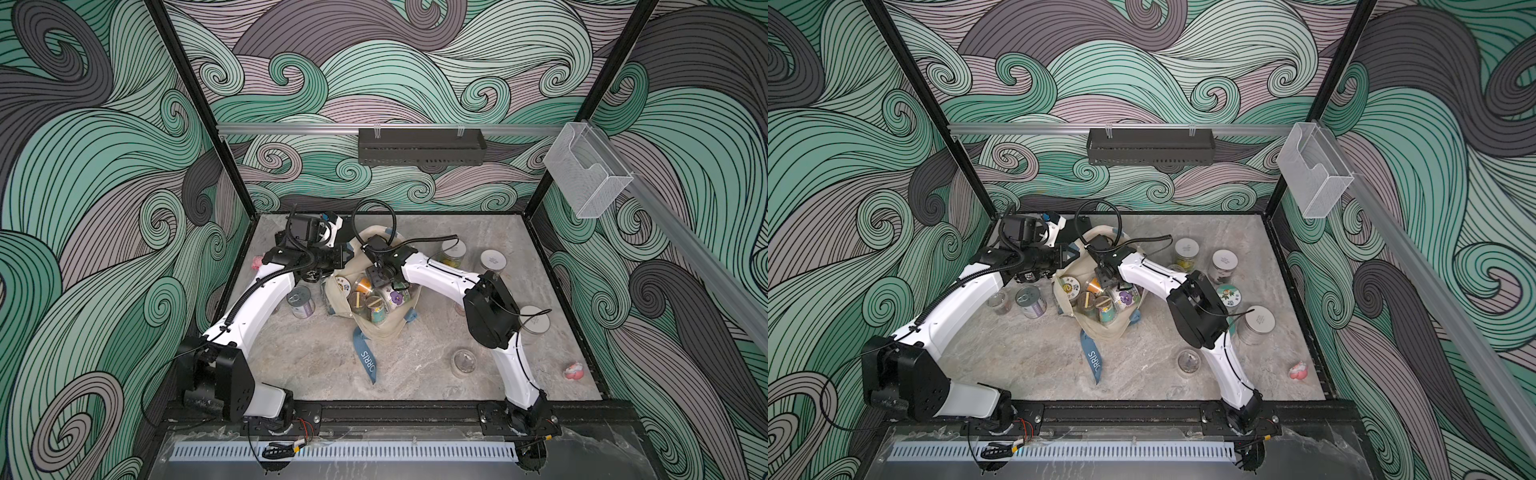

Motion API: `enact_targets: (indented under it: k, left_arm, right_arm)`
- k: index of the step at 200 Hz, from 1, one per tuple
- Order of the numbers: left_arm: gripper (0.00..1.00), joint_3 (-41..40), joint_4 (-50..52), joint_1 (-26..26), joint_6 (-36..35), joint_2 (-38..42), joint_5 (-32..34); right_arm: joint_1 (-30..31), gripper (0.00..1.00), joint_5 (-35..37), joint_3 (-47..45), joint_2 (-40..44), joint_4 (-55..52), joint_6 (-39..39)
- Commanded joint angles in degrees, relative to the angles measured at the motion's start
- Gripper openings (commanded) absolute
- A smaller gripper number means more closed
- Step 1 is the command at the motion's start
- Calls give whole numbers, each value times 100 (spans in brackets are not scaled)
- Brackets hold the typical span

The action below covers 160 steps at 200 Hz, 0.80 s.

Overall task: Take out the seed jars from the canvas bag
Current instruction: Pick up the seed jar from the canvas bag.

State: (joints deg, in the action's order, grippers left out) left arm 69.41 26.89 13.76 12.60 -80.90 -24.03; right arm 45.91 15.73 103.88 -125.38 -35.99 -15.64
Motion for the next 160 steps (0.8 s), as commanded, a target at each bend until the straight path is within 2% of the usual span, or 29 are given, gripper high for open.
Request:
enact_targets:
  k: [1, 100, 121, 160]
  left_arm:
    - [0, 239, 128, 12, -27, 22, -75]
    - [0, 236, 151, 4, 9, 18, 21]
    - [0, 245, 151, 4, 21, 6, 13]
    - [0, 229, 154, 5, 8, 9, 37]
  right_arm:
    - [-125, 69, -24, -72, 676, 28, -97]
    - [-160, 68, -662, -1431, 2627, 654, -431]
    - [-244, 67, -860, -1538, 2641, 754, -449]
    - [-258, 67, -1428, -1415, 2172, 1041, -497]
